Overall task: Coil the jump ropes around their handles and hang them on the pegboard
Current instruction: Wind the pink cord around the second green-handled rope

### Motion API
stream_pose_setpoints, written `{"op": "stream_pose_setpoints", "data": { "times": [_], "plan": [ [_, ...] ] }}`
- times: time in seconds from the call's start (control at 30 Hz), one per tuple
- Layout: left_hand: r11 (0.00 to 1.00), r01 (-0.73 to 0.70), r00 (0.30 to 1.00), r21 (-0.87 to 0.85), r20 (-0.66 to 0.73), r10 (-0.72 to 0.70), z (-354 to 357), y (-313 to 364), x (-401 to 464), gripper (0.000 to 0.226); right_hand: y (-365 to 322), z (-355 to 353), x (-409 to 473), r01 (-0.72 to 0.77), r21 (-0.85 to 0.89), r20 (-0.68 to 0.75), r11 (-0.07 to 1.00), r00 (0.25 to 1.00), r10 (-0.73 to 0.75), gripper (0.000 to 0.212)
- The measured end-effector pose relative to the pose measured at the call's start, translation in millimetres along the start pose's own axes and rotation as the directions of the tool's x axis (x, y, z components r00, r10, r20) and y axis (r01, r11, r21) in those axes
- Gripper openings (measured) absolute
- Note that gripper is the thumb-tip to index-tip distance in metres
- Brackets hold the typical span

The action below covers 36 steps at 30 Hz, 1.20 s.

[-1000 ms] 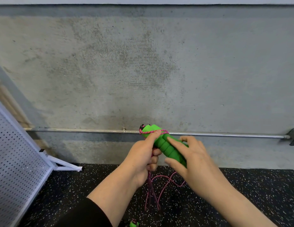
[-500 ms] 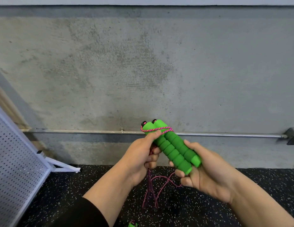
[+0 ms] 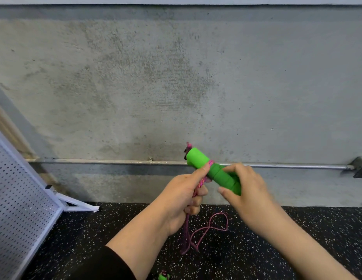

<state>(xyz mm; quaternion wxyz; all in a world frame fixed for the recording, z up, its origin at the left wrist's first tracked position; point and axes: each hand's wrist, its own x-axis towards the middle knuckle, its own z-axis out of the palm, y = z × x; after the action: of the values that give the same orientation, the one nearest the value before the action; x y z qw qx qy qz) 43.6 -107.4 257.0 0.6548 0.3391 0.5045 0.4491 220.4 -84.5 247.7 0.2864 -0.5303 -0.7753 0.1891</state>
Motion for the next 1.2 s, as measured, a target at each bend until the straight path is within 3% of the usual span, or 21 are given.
{"op": "stream_pose_setpoints", "data": {
  "times": [0.2,0.27,0.33,0.4,0.47,0.53,0.63,0.83,0.9,1.0,1.1,1.2],
  "plan": [
    [0.991,0.020,0.988,-0.132,-0.149,-0.040,-2.3,-3.1,1.6,0.038,-6.9,9.8,-3.9,0.142,-0.177,0.008,0.974,0.990,-0.143,0.057],
    [0.992,-0.015,0.987,-0.127,-0.162,-0.006,-4.8,-3.0,2.6,0.035,-6.6,11.2,-4.2,0.148,-0.098,0.054,0.984,0.988,-0.143,0.050],
    [0.994,-0.051,0.989,-0.100,-0.143,0.036,-6.7,-0.5,2.6,0.035,-12.9,6.9,-5.5,0.060,0.176,0.025,0.983,0.998,-0.066,0.033],
    [0.993,-0.068,0.993,-0.101,-0.103,0.058,-6.8,2.1,1.5,0.035,-20.2,2.2,-5.0,-0.155,0.537,0.006,0.829,0.984,0.180,0.037],
    [0.992,-0.085,0.995,-0.091,-0.064,0.079,-5.5,2.9,0.7,0.035,-24.4,-3.9,-2.7,-0.433,0.764,0.270,0.479,0.888,0.373,0.052],
    [0.993,-0.101,0.993,-0.062,-0.060,0.097,-4.9,2.9,0.2,0.036,-28.4,-10.5,-3.8,-0.631,0.749,0.563,0.200,0.766,0.309,0.062],
    [0.993,-0.096,0.993,-0.063,-0.073,0.091,-6.1,2.9,1.4,0.037,-26.0,-13.9,-5.4,-0.701,0.704,0.675,0.113,0.710,0.202,0.059],
    [0.996,-0.080,0.996,-0.043,-0.031,0.079,-6.1,4.6,1.7,0.036,-22.2,-8.4,-1.0,-0.501,0.831,0.433,0.242,0.855,0.284,0.040],
    [0.998,-0.055,0.998,-0.028,-0.023,0.055,-3.3,4.4,-0.5,0.052,-20.5,-10.4,0.7,-0.412,0.808,0.287,0.421,0.899,0.330,0.029],
    [1.000,-0.003,1.000,0.003,-0.007,0.003,-0.6,1.8,-3.0,0.070,-12.0,-11.5,3.8,-0.290,0.478,0.069,0.829,0.953,0.294,0.019],
    [0.999,0.028,1.000,-0.021,0.008,-0.028,-1.0,1.5,-1.5,0.079,-5.4,-5.4,4.8,-0.215,0.290,0.052,0.933,0.977,0.208,0.037],
    [0.998,0.032,0.999,-0.054,0.016,-0.031,-2.0,3.5,-0.5,0.065,0.0,0.5,3.5,-0.164,0.123,0.022,0.979,0.986,0.162,0.057]
  ]
}}
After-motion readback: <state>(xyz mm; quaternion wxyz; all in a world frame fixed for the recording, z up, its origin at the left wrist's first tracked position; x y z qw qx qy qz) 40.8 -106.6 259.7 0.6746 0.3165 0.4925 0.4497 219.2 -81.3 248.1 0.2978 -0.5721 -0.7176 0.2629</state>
